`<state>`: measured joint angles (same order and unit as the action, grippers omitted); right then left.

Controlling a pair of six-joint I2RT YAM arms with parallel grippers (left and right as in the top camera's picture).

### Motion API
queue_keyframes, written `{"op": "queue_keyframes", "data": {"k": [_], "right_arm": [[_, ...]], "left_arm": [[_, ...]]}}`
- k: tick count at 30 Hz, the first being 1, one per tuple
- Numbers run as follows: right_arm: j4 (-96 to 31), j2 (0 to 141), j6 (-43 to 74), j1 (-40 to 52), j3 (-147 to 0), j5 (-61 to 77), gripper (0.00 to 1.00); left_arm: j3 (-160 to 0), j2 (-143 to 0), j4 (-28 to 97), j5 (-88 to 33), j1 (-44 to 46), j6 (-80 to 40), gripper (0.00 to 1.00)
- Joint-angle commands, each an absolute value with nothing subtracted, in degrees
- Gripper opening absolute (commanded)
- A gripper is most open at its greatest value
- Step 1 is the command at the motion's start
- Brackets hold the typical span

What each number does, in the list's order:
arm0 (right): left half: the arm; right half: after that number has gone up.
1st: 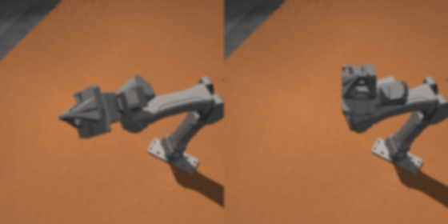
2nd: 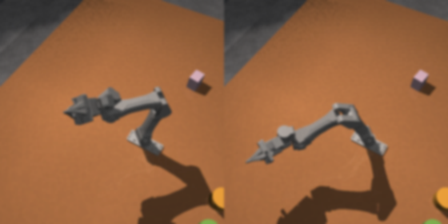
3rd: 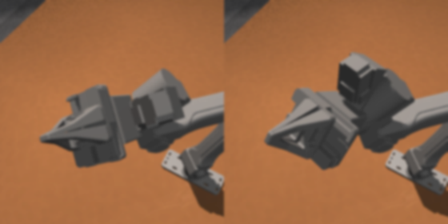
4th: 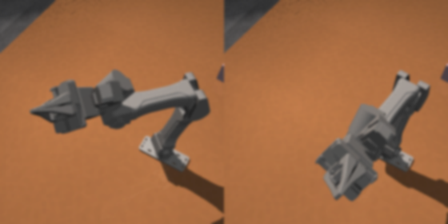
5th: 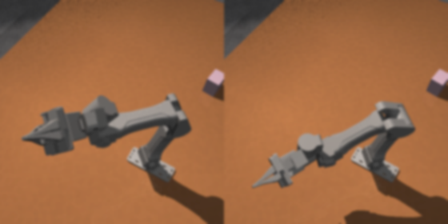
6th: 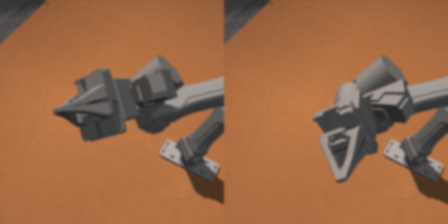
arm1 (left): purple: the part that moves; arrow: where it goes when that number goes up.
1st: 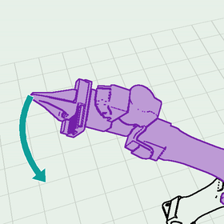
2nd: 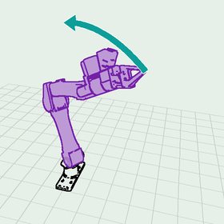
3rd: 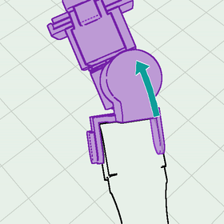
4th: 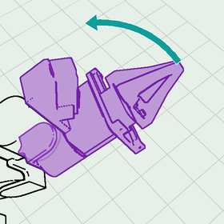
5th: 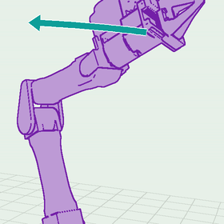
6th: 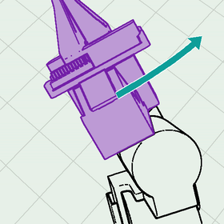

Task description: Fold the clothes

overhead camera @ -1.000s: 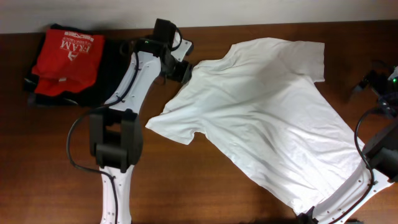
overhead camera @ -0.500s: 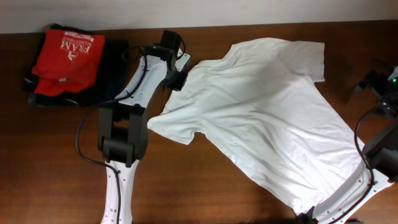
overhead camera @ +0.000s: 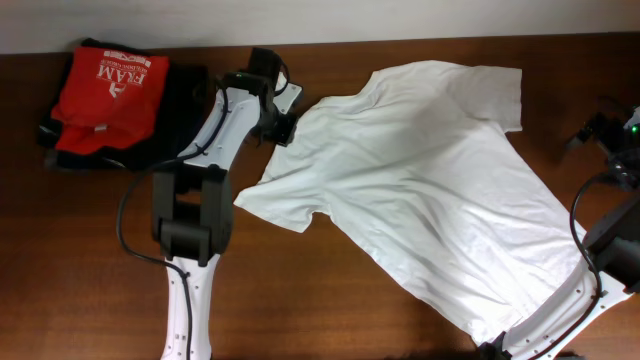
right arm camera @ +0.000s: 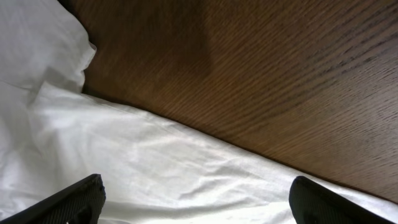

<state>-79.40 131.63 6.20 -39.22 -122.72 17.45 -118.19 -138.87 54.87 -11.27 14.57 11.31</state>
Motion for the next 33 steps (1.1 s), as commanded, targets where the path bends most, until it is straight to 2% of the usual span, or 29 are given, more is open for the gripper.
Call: {"op": "queue_keyframes", "data": {"k": [1, 3, 6, 8, 9, 12, 14, 20, 33], "right_arm": [[-79.50, 131.09, 6.31, -39.03, -123.44, 17.39, 0.98], [-79.50, 131.09, 6.31, -39.03, -123.44, 17.39, 0.98], [-79.50, 131.09, 6.31, -39.03, -123.44, 17.39, 0.98], [-79.50, 131.09, 6.31, -39.03, -123.44, 17.37, 0.98], [-79.50, 131.09, 6.31, -39.03, -123.44, 17.39, 0.98], [-79.50, 131.09, 6.31, -39.03, -123.44, 17.39, 0.98], [-79.50, 131.09, 6.31, -39.03, -123.44, 17.39, 0.98], [-79.50, 131.09, 6.31, -39.03, -123.44, 17.37, 0.98], [-79.50, 131.09, 6.31, -39.03, -123.44, 17.39, 0.98]], "left_arm": [[-119.13, -139.83, 54.52, -19.68, 13.47, 15.79, 0.38], [-118.91, -140.38, 54.19, -16.86, 13.56, 16.40, 0.29], [-118.91, -142.56, 52.56, -16.71, 13.54, 16.38, 0.27], [-118.91, -143.46, 53.06, -16.69, 13.32, 16.38, 0.13], [-118.91, -143.46, 53.63, -16.67, 13.26, 16.34, 0.10], [-118.91, -143.46, 59.35, -4.62, 13.13, 8.05, 0.01], [-118.91, -143.46, 65.17, -0.80, 12.47, 4.25, 0.01], [-118.87, -143.46, 80.58, 0.49, 9.47, -1.65, 0.01], [-118.87, -143.35, 87.55, 3.09, 8.82, -5.61, 0.01]]}}
